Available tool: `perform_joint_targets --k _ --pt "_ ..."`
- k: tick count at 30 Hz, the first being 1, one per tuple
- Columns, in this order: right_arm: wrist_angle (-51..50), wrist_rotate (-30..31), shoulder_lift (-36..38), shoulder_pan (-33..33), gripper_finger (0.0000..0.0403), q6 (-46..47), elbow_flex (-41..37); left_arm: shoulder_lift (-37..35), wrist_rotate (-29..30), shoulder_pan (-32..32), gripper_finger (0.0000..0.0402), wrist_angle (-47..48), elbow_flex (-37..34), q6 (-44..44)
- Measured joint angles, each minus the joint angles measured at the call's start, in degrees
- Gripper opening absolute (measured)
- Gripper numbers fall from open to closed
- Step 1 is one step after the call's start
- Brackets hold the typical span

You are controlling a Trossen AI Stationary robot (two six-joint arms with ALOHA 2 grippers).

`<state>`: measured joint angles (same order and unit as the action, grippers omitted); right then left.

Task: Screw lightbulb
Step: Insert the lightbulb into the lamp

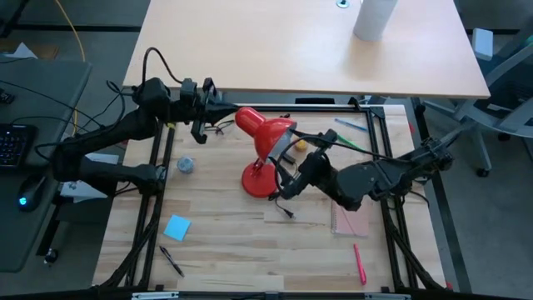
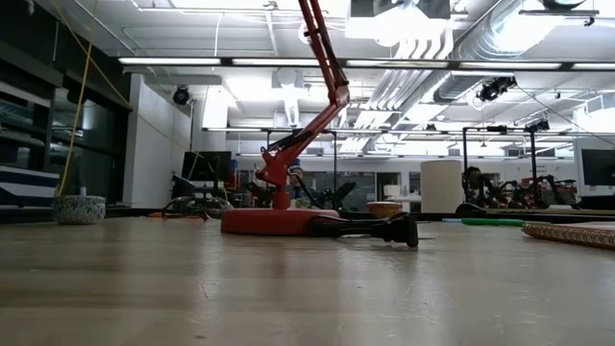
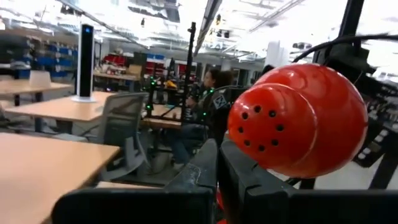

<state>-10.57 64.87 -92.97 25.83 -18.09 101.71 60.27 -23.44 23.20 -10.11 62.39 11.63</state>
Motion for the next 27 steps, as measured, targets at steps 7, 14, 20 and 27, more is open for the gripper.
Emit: perform_joint_targets --k 7,14,20,27 --pt "-0.7 -3.5 0.0 -1.9 0.0367 -1.9 0.0 1.5 -2.1 -0.1 0.0 -0.5 0.0 -4.3" --pt "-1.0 -4.5 0.0 -3.2 0.0367 -3.9 0.0 1.2 -6.6 -0.2 0.0 -3.3 0.0 -3.8" --pt "-1.2 -6.5 -0.2 -4.1 0.0364 -3.4 -0.1 1.2 -7.7 -0.2 0.0 -3.4 0.0 -3.8" --pt "-1.3 -5.1 -0.8 -4.2 0.0329 -1.1 -0.1 1.2 -7.8 -0.2 0.0 -3.2 0.0 -3.8"
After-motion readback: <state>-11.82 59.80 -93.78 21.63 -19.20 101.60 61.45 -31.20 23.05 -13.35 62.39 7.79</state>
